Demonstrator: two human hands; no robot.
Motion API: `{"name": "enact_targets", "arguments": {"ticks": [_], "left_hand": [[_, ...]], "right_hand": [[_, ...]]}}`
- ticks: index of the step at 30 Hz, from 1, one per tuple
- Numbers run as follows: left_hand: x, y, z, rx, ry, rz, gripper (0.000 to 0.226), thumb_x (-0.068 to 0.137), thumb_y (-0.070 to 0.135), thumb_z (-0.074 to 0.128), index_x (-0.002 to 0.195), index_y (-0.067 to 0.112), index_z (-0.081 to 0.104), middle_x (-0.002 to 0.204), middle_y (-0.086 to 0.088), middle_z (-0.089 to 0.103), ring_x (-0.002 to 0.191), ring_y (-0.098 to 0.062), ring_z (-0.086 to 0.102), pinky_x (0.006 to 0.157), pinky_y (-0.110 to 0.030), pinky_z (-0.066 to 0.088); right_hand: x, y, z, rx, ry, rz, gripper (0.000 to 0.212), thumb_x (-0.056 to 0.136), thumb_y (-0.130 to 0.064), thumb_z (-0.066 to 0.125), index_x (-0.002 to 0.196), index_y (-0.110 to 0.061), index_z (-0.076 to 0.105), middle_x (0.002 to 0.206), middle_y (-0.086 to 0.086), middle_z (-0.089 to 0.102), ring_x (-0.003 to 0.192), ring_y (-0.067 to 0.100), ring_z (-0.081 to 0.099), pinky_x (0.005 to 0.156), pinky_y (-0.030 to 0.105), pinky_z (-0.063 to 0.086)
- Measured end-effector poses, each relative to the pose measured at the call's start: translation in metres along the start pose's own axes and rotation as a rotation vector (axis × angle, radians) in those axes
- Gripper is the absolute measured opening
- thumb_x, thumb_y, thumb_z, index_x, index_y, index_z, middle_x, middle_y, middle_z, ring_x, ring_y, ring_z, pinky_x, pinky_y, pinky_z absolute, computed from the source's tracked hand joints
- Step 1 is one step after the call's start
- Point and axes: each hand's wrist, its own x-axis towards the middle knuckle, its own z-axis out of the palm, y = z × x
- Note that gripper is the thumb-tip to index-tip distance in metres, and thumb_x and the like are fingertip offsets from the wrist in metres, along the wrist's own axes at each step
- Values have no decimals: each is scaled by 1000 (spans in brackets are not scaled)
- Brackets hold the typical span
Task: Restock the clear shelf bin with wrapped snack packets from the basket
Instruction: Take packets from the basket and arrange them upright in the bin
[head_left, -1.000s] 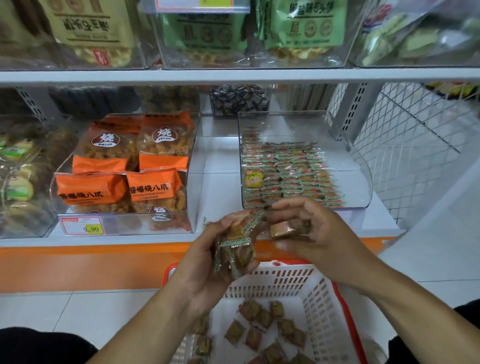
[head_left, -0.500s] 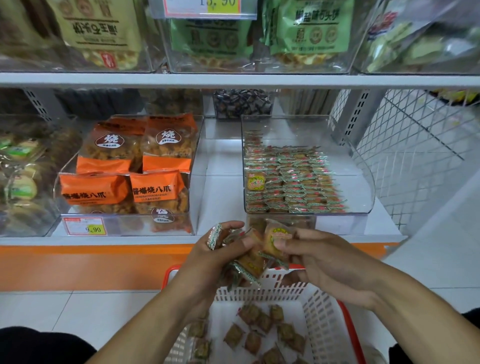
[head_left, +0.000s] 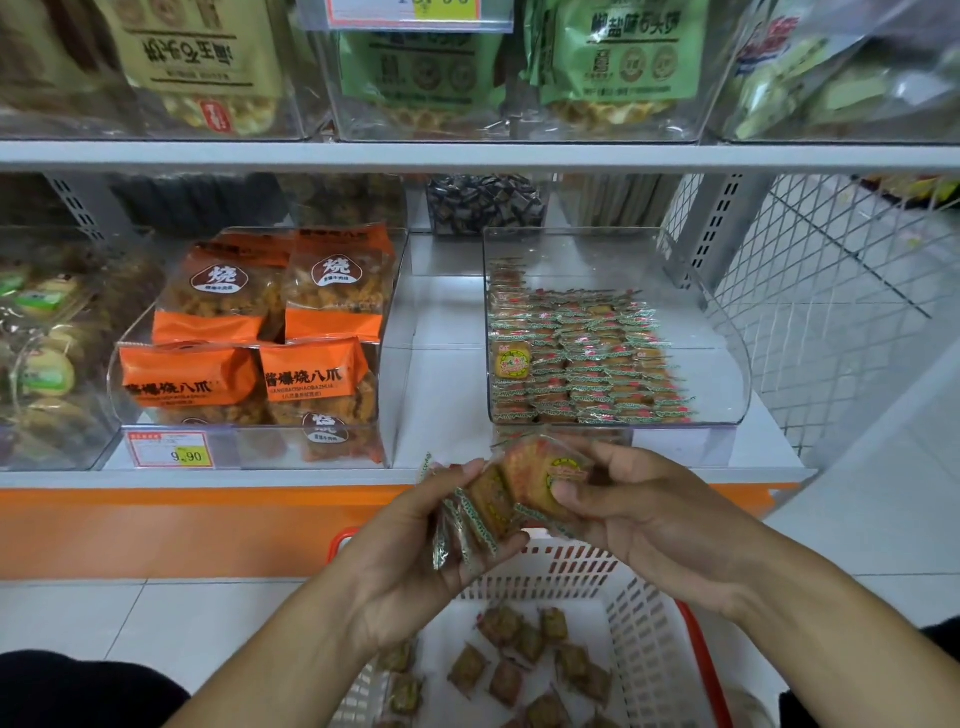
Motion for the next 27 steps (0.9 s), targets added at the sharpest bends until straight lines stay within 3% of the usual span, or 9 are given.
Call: {"name": "enact_targets", "arguments": {"ticks": [4,7,9,12,14,17,22,25,27], "left_hand": [[-2,2,2,-8,-54,-16,49,47,6,101,91,1,80,113,-26,72,95,-37,74,69,-44,64],[0,5,1,-62,-55,10,56,46,6,100,98,0,79,114,-22,72,96,-32,74,72,-42,65],[2,6,-1,-113,-28,33,44,57,3,94,98,1,77,107,-18,74,91,-28,74,76,-43,65],[2,8,-3,-184,3,55,40,71,11,81,108,-1,71,109,-19,73,89,-27,74,87,-37,55],[0,8,-3,-192,35,70,56,72,14,80,123,1,64,119,-22,68,97,-29,70,91,-39,51],[1,9,-4,-146,86,99,81,66,14,83,140,-2,54,138,-27,59,124,-36,60,106,-54,47],[0,8,-4,-65,37,91,103,44,4,99,138,2,57,135,-26,62,125,-38,61,94,-51,53],[-1,7,-4,-18,20,97,109,40,5,100,139,4,56,133,-24,64,112,-36,67,93,-50,55],[-1,7,-1,-13,19,87,103,35,6,103,130,3,62,126,-25,68,100,-35,73,79,-50,63]], "right_hand": [[-3,1,4,-316,71,-206,51,72,-18,81,120,-28,69,113,1,76,108,24,70,90,32,57],[-8,4,6,-767,216,-599,41,78,-24,83,110,-45,69,112,-19,71,106,1,67,90,16,51],[-8,12,6,-1179,277,-929,47,82,-16,78,119,-43,68,117,-22,63,112,-3,59,95,9,43],[-3,23,10,-1354,164,-1124,42,81,-12,74,121,-24,73,122,-12,67,114,8,63,98,21,50],[-1,25,9,-1373,125,-1092,32,88,-21,71,120,-23,75,123,-12,69,113,9,65,95,25,53],[-5,21,8,-1260,101,-822,39,92,-36,63,131,-41,64,130,-29,60,121,-6,54,100,14,43],[-4,14,-1,-954,-55,-496,53,95,-41,66,140,-59,45,118,-20,55,111,2,58,90,14,44],[-3,12,-3,-798,-104,-407,49,89,-49,69,134,-58,53,111,-15,56,112,7,61,102,37,47],[-3,13,-4,-766,-74,-383,50,86,-47,70,133,-57,55,109,-14,59,112,8,61,103,47,47]]}}
